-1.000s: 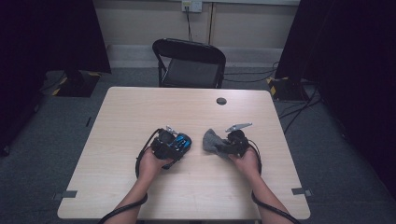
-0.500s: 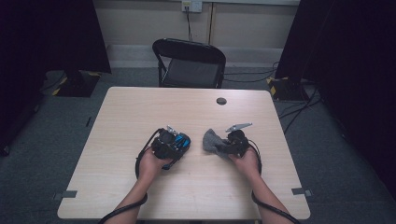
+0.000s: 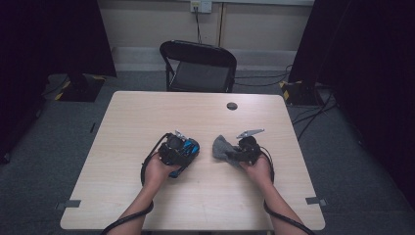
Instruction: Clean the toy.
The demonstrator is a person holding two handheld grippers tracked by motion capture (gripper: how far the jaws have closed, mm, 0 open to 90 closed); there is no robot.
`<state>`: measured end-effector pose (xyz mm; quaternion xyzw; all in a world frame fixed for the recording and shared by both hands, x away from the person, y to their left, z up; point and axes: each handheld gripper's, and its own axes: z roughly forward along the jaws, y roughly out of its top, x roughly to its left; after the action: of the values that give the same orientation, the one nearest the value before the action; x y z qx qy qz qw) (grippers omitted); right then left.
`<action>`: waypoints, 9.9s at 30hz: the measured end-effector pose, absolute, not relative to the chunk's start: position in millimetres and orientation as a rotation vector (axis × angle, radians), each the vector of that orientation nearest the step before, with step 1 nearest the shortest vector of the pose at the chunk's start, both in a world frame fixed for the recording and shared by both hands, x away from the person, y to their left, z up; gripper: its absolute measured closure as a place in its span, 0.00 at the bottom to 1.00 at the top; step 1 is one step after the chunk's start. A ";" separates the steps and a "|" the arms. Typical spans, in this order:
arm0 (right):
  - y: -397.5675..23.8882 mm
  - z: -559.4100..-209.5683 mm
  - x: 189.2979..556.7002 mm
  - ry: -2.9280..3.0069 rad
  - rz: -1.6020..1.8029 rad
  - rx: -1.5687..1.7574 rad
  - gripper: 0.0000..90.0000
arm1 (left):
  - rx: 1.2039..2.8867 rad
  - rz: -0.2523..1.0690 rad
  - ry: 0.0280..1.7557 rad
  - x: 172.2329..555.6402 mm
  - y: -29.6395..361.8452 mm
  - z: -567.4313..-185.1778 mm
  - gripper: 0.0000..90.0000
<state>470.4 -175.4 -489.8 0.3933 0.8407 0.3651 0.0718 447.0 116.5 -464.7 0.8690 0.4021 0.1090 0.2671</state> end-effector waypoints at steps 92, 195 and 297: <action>-158.1 -453.9 483.8 2.536 1.200 1.214 0.88 | 2.449 0.187 0.866 421.1 69.5 -435.0 0.29; -171.9 -450.4 474.7 2.588 1.377 1.237 0.88 | 2.295 0.279 0.962 435.7 104.2 -426.7 0.30; -109.5 -454.5 449.2 2.746 1.506 0.999 0.88 | 2.161 0.303 1.016 451.8 97.8 -405.7 0.30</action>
<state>449.2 -109.5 -454.5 0.3031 0.8332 0.4568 -0.0728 451.8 97.8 -405.7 0.8379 0.3941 0.1175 0.3589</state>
